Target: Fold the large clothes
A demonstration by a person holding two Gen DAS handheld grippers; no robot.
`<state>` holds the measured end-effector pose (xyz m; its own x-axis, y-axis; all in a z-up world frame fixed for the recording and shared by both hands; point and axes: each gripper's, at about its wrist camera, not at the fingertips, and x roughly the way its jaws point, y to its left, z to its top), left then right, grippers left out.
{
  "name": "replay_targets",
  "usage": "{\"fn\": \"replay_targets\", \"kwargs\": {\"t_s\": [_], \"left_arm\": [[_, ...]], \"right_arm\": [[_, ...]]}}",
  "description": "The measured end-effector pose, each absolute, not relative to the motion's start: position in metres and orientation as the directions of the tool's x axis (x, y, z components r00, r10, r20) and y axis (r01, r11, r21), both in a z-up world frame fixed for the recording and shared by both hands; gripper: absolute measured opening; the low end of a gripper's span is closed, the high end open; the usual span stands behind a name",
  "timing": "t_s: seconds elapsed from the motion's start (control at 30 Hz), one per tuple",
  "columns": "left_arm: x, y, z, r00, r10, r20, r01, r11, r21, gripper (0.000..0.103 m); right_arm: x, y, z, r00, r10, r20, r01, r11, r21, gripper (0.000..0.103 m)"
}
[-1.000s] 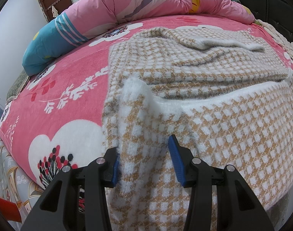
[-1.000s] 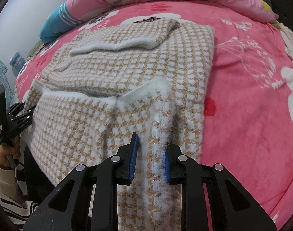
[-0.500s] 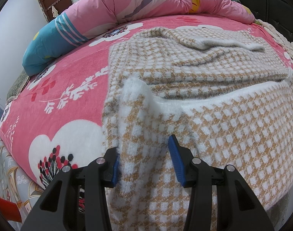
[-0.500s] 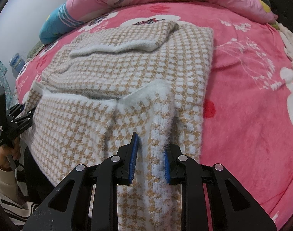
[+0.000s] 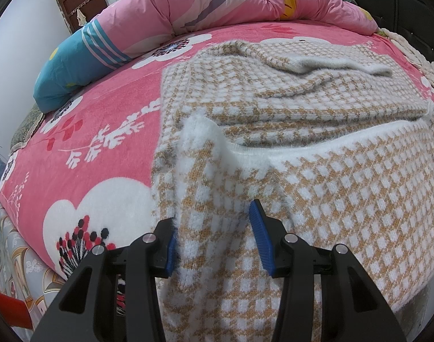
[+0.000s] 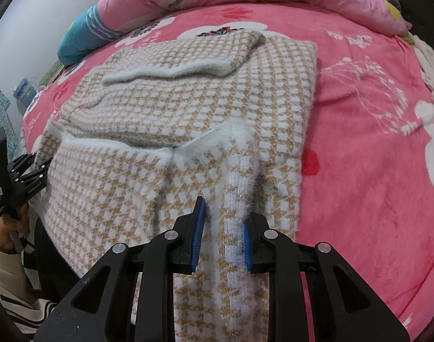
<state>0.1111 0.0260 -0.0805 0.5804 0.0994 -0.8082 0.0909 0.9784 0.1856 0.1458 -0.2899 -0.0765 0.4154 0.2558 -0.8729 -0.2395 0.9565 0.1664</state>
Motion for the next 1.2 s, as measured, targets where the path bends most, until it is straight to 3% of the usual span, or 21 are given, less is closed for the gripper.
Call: {"fn": "replay_targets", "kwargs": {"t_s": [0.53,0.63,0.8,1.2], "left_arm": [[0.11,0.033,-0.077,0.596,0.094,-0.797,0.072,0.983,0.169,0.043],[0.109,0.035,-0.075,0.604,0.088,-0.792,0.075,0.983,0.167,0.032],[0.105,0.038,-0.069,0.615,0.084,-0.784,0.086,0.981,0.172,0.016],[0.087,0.032,-0.048,0.655,0.086,-0.751,0.084,0.979,0.185,0.011]], "right_arm": [[0.145,-0.284,-0.077,0.441,0.22,-0.87,-0.227,0.965,0.129,0.019],[0.139,-0.281,-0.075,0.454,0.216,-0.864,-0.225,0.967,0.124,0.011],[0.128,-0.28,-0.067,0.493,0.206,-0.845,-0.226,0.969,0.104,0.007],[0.099,-0.276,-0.041,0.569,0.205,-0.797,-0.24,0.968,0.077,0.006]]}}
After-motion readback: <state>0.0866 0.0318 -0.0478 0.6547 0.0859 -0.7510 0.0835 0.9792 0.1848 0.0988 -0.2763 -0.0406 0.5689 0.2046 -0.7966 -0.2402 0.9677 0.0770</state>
